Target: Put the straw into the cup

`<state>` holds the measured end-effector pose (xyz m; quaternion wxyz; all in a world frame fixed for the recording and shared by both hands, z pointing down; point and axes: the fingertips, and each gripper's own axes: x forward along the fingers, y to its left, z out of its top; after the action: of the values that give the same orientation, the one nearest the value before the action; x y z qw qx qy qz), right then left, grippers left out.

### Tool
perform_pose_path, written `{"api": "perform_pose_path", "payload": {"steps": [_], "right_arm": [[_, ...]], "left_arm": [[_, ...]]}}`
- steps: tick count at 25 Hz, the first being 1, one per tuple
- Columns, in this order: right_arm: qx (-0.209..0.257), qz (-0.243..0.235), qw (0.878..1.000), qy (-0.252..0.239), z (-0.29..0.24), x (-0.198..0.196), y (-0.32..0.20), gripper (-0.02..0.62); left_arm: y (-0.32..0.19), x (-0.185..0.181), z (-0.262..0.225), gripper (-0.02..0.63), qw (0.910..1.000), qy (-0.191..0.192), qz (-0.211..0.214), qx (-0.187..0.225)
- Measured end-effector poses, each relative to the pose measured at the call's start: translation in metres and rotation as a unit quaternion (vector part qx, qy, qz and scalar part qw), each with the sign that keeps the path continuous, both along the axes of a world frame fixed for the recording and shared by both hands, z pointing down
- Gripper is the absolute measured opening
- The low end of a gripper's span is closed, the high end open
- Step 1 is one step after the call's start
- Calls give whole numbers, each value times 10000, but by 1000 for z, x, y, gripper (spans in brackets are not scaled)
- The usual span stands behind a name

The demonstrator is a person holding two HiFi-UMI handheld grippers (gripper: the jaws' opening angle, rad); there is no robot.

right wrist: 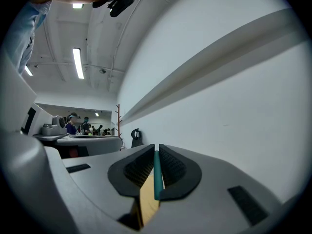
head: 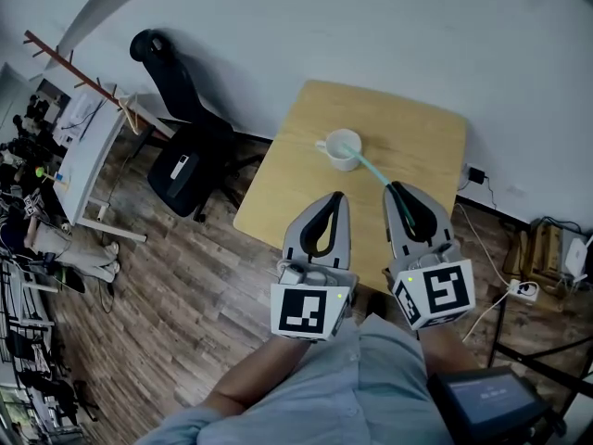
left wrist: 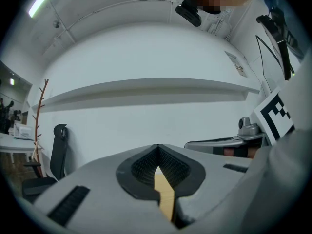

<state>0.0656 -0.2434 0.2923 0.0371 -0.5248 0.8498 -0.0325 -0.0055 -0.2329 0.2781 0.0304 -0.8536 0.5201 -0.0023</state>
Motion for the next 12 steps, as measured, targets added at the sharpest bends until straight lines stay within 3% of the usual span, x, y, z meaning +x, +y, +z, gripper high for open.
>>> {"api": "perform_pose_path", "payload": {"steps": [12], "right_arm": [[-556, 260, 9976, 313, 37, -24, -59, 25]], "left_arm": [[-66, -28, 29, -3, 9986, 296, 212, -394]]}}
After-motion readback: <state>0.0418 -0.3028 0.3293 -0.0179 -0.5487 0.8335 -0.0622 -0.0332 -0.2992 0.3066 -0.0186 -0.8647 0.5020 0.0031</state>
